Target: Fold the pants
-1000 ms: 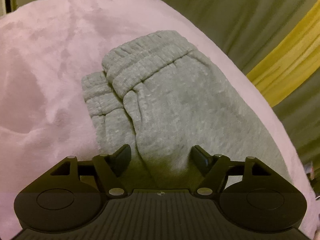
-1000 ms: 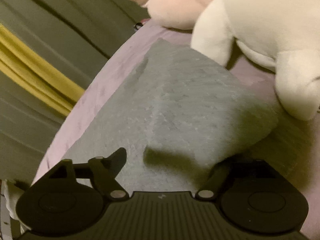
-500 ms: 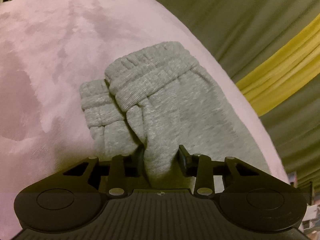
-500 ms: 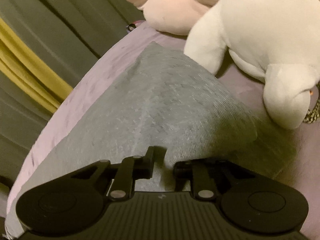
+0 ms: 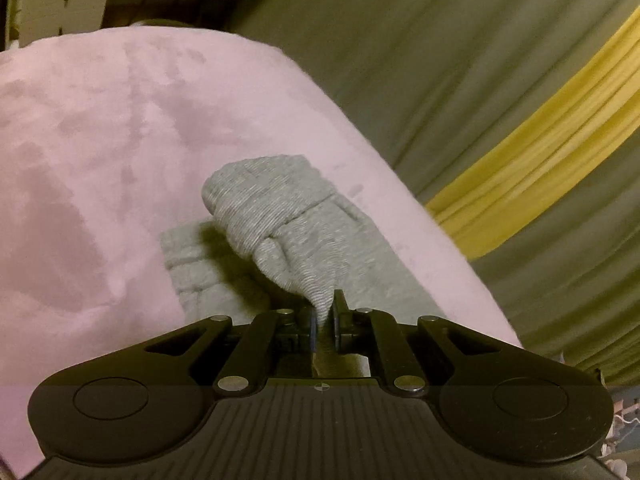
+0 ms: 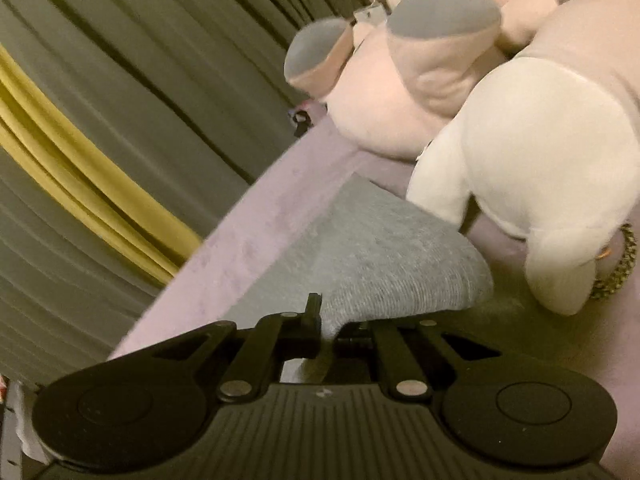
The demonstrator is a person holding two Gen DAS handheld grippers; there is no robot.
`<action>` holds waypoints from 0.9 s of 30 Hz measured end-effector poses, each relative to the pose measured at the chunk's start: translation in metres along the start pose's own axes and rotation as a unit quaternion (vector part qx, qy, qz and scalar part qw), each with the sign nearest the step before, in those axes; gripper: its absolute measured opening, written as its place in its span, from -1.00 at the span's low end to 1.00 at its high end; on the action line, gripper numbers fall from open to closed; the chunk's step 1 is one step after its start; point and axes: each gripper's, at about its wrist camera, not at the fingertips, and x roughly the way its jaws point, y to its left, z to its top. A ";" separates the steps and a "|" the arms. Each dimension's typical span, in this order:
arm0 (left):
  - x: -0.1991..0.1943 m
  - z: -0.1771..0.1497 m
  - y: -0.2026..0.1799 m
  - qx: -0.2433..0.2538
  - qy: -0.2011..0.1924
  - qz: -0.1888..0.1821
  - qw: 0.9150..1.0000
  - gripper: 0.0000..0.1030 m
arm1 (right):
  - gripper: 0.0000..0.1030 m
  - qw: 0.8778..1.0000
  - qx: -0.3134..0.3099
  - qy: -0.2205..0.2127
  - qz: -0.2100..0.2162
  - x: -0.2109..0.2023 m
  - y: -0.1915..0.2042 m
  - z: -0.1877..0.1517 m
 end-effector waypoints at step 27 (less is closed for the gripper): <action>-0.009 -0.014 0.004 0.078 -0.060 0.266 0.959 0.26 | 0.22 0.970 -0.107 0.097 -0.195 0.023 -0.020 -0.024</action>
